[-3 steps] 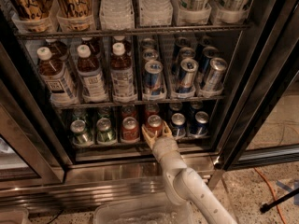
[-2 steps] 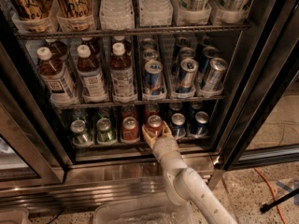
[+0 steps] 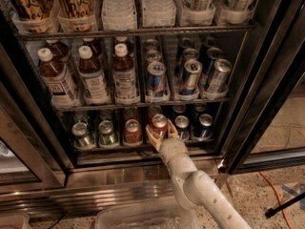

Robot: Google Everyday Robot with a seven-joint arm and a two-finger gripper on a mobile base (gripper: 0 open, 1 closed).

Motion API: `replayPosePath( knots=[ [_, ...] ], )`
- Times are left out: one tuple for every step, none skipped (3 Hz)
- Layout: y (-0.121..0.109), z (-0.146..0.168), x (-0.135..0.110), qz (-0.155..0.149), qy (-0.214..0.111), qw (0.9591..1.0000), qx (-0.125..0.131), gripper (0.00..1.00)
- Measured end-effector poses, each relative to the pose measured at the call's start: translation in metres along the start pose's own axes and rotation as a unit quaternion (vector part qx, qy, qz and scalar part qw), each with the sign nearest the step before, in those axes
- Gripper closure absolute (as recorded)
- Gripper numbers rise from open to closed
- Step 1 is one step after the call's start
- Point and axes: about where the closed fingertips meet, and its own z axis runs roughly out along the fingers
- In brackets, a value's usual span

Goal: Pick coke can from bottom shelf of fridge

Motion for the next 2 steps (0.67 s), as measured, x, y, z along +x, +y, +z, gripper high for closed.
replayPosePath(
  knots=[
    [-0.002,-0.007,-0.023,-0.008,-0.008,0.9997,-0.022,1.00],
    [-0.002,-0.015,-0.041,-0.019,-0.007,0.9980,-0.059,1.00]
  ],
)
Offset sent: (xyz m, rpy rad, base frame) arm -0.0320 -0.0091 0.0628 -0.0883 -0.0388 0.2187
